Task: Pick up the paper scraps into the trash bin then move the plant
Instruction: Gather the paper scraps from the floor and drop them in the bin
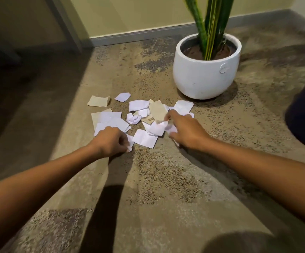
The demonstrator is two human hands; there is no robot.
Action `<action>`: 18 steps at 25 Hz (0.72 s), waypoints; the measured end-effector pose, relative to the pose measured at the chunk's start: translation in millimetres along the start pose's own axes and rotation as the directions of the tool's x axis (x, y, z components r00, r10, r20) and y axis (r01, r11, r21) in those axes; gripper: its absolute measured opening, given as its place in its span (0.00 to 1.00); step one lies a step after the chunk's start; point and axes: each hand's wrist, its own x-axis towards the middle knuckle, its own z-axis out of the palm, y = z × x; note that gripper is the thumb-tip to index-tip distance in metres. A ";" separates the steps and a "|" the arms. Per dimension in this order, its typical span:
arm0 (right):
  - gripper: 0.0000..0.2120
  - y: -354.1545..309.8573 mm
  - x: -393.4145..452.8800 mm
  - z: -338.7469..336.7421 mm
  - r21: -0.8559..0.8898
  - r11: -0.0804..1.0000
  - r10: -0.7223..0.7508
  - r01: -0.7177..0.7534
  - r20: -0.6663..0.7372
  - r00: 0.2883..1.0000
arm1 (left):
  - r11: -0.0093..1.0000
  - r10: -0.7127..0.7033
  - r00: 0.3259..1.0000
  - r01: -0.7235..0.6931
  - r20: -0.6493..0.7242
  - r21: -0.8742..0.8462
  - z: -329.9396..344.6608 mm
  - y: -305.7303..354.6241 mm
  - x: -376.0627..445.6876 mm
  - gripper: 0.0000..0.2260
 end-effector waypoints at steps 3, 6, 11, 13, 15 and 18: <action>0.16 -26.8 18.8 18.1 -0.282 0.947 -0.173 0.153 -0.049 0.984 | 1.000 -0.007 0.998 0.005 -0.059 -0.019 1.1 -2.2 6.6 0.07; 0.24 -39.5 33.1 36.3 -0.377 0.924 -0.032 0.061 0.083 0.996 | 0.999 -0.013 0.997 0.009 -0.081 -0.053 2.5 -7.5 10.5 0.12; 0.35 -47.6 39.0 46.3 -0.356 0.935 0.068 0.007 0.199 0.978 | 0.999 -0.026 0.997 0.024 0.068 0.027 2.0 -10.1 21.3 0.33; 0.29 -48.1 39.7 42.3 -0.239 0.970 0.092 -0.039 0.217 0.972 | 0.999 -0.038 0.995 0.036 0.088 0.015 0.4 -9.3 24.4 0.31; 0.22 -48.0 37.6 36.9 -0.169 0.982 0.130 -0.090 0.238 0.962 | 0.999 -0.034 0.997 0.033 0.075 0.005 -0.3 -7.3 24.2 0.25; 0.17 -47.3 32.5 30.3 -0.142 0.982 0.159 -0.123 0.276 0.948 | 0.999 -0.031 0.997 0.030 0.065 0.018 2.8 -5.2 21.1 0.22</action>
